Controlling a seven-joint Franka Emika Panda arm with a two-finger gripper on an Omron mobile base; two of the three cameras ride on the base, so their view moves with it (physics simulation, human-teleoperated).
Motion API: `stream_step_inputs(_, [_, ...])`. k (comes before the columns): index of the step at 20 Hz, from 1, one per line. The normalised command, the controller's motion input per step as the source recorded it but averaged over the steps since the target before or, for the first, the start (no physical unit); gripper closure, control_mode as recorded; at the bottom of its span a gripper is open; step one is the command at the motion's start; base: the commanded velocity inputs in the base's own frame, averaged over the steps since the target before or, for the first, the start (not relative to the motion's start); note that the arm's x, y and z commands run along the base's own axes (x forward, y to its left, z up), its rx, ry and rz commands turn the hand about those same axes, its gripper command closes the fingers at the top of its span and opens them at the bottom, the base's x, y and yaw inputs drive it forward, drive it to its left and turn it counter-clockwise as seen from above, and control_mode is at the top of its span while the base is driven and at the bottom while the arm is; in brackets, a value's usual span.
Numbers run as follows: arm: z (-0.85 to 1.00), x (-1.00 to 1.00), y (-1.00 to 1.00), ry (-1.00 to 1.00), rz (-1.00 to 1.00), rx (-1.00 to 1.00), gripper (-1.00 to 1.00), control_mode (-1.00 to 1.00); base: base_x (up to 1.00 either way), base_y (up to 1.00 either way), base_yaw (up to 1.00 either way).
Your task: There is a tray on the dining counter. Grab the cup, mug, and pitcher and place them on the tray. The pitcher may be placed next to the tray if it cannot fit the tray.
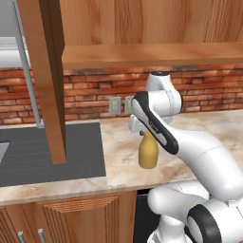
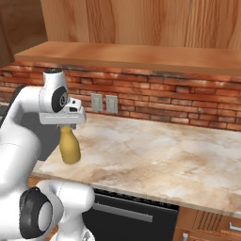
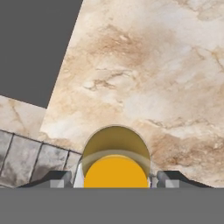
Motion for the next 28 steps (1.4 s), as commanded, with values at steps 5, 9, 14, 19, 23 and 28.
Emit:
stream_step_inputs(5, [0.16, -0.08, -0.29, 0.0, -0.1, 0.0, 1.0, -1.0, 0.0, 0.0, 0.0])
stream_step_inputs(9, [0.12, 0.0, -0.24, 0.0, -0.12, 0.0, 1.0, -1.0, 0.0, 0.0, 0.0])
stream_step_inputs(14, [0.14, 0.0, -0.21, 0.0, -0.11, 0.0, 1.0, -1.0, 0.0, 0.0, 0.0])
stream_step_inputs(19, [0.1, -0.01, -0.25, 0.0, -0.11, 0.0, 1.0, -1.0, 0.0, 0.0, 0.0])
stream_step_inputs(23, [0.03, -0.02, -0.19, 0.0, -0.12, 0.0, 1.0, -1.0, 0.0, 0.0, 0.0])
stream_step_inputs(28, [0.0, 0.0, -0.02, 0.0, -0.12, 0.0, 1.0, -1.0, 0.0, 0.0, 0.0])
